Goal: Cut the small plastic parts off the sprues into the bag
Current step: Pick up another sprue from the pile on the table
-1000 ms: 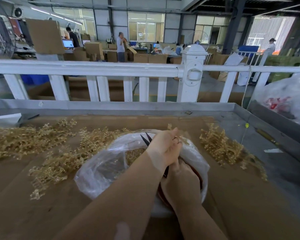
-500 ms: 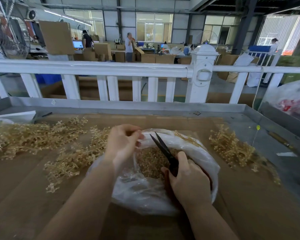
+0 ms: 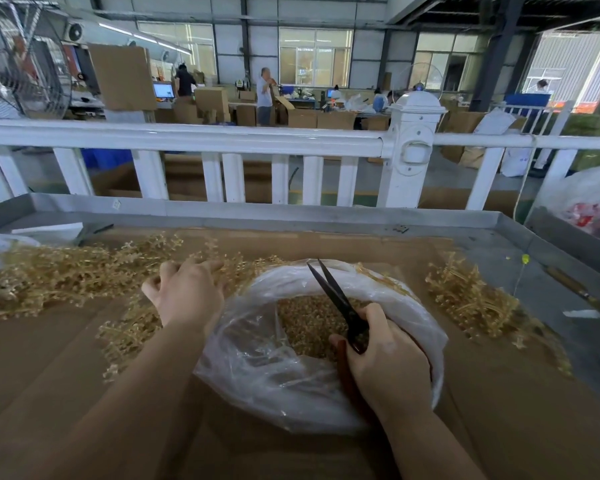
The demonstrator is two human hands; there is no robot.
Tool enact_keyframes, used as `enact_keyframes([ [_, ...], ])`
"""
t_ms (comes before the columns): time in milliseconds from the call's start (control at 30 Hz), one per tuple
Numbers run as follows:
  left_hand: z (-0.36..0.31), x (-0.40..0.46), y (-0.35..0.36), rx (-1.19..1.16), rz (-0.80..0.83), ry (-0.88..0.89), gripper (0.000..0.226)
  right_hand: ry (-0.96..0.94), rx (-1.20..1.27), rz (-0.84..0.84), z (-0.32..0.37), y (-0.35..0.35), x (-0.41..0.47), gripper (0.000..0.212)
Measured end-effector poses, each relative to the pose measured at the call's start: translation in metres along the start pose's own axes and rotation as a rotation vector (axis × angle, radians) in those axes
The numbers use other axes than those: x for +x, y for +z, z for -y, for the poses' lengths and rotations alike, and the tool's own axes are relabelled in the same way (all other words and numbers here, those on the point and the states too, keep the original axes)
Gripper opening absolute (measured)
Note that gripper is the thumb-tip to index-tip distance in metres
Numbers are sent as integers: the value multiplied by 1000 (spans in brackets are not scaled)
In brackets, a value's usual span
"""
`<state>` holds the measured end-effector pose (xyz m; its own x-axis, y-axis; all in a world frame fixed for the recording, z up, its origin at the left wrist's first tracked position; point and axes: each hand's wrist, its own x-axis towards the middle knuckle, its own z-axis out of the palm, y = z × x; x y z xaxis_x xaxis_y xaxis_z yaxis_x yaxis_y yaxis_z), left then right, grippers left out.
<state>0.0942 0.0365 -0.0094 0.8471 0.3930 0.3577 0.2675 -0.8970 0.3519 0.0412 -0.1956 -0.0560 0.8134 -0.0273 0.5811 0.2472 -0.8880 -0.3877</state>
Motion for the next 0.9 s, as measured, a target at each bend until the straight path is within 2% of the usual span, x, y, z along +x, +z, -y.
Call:
enact_keyframes([
  [100,-1,2,-3,-133,-158,78,24,0,10,-7,-1,1,0,38],
  [167,-3,3,-8,-379,-188,19,20,-3,15,-7,-1,1,0,39],
  [233,-5,4,-15,-710,-159,-120,31,-11,17,-10,-2,1,-1,40],
  [333,-3,9,-23,-952,-74,-278,42,-9,19,-5,-2,2,0,42],
  [500,-15,5,-30,-1224,147,-292,14,9,24,-6,-1,2,0,43],
  [633,-33,-7,-20,-1274,250,-253,11,8,22,-20,-2,2,-1,40],
  [767,-31,-11,-7,-1312,285,-303,7,3,34,-16,-2,1,-1,39],
  [900,-27,-10,-3,-1372,363,-308,27,6,38,-18,-3,2,-1,41],
])
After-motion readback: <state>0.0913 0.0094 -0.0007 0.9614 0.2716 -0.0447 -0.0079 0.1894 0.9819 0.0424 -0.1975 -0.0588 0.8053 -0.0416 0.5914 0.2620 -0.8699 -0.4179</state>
